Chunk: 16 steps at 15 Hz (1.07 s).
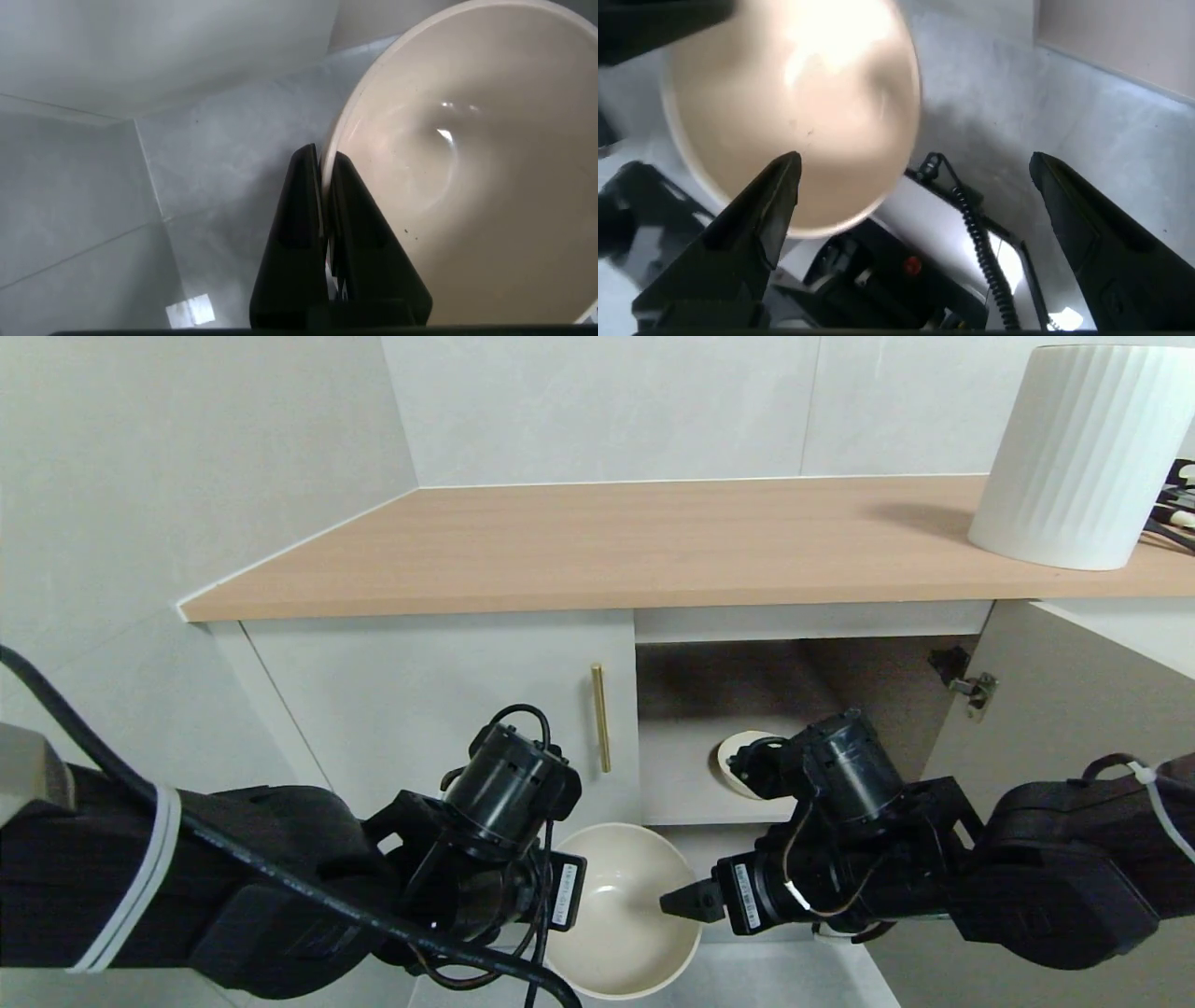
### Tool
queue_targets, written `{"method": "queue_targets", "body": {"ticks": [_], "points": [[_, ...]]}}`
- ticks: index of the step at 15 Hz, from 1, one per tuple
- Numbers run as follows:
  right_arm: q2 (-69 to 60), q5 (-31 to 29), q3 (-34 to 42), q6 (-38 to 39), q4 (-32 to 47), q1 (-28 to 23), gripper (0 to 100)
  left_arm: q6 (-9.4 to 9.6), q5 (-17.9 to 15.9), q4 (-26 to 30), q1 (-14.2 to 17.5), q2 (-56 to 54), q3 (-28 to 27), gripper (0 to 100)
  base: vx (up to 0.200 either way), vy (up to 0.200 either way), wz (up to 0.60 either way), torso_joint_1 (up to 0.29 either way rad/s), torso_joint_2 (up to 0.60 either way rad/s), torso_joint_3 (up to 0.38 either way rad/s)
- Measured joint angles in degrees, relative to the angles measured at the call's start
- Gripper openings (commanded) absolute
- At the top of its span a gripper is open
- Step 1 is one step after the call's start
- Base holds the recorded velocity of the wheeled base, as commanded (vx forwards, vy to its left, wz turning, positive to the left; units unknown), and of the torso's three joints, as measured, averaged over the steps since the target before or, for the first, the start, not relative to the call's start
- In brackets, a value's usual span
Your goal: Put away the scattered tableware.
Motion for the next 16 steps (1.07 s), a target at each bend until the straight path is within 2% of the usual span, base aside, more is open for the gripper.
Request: {"method": "queue_targets", "body": {"ticks": [8, 9, 16], "points": [[3.43, -2.96, -0.91, 0.29, -1.56, 0.09, 100, -0.04, 0.4, 0.0, -1.54, -0.44, 0.5, 0, 0.0, 0.0, 0.0, 0.0, 0.0, 0.0], [3.62, -2.96, -0.96, 0.29, -1.58, 0.09, 0, -0.04, 0.65, -0.02, -1.6, -0.41, 0.55, 0, 0.0, 0.0, 0.0, 0.0, 0.0, 0.0], [3.86, -2.93, -0.69, 0.18, -1.72, 0.07, 0, -0.09, 0.73, -0.22, -1.97, -0.07, 0.55, 0, 0.0, 0.0, 0.0, 0.0, 0.0, 0.0]]}}
